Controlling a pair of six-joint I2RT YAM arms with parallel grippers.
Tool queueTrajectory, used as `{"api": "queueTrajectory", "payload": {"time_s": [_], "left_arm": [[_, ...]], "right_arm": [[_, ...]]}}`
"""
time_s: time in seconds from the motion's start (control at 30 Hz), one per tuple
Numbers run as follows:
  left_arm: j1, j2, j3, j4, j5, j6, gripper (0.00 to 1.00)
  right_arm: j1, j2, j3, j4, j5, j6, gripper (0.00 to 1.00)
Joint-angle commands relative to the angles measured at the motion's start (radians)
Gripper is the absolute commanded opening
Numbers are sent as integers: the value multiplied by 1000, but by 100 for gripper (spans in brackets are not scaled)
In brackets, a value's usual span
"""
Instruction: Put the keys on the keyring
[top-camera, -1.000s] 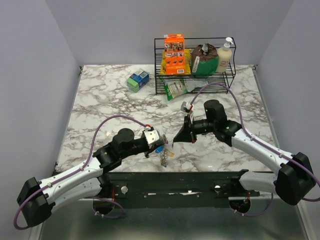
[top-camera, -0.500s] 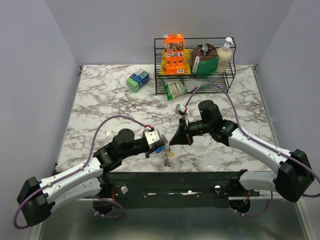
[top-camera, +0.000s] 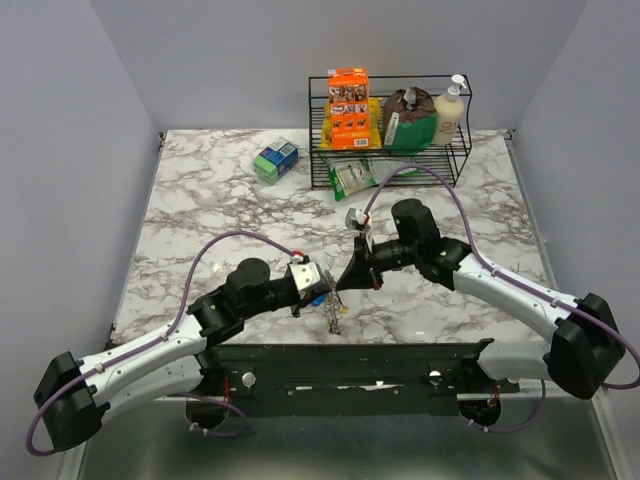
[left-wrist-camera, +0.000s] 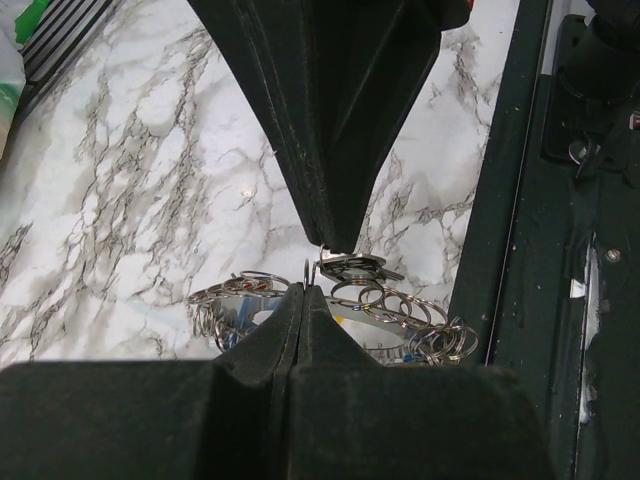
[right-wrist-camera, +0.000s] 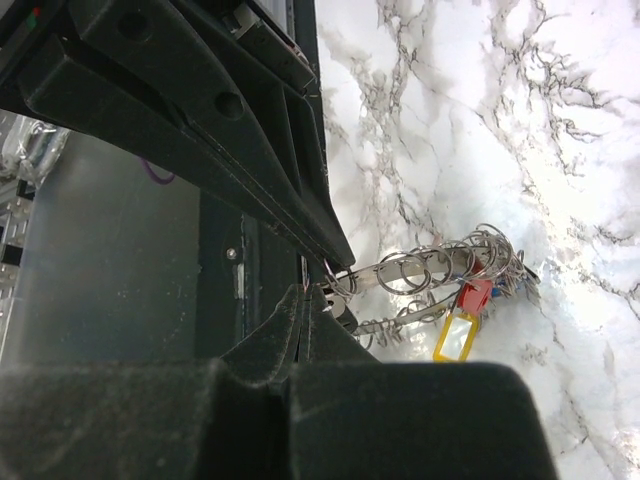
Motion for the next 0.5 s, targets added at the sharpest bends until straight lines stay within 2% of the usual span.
{"api": "queueTrajectory", "payload": {"time_s": [0.0,0.47], "left_arm": [[-11,-5,2,68,21,-5,0],[-18,-22,-4,63,18,-3,0]], "right_arm": [[10,11,29,-8,17,-10,0],[13,23,18,-6,67,-8,0]]}}
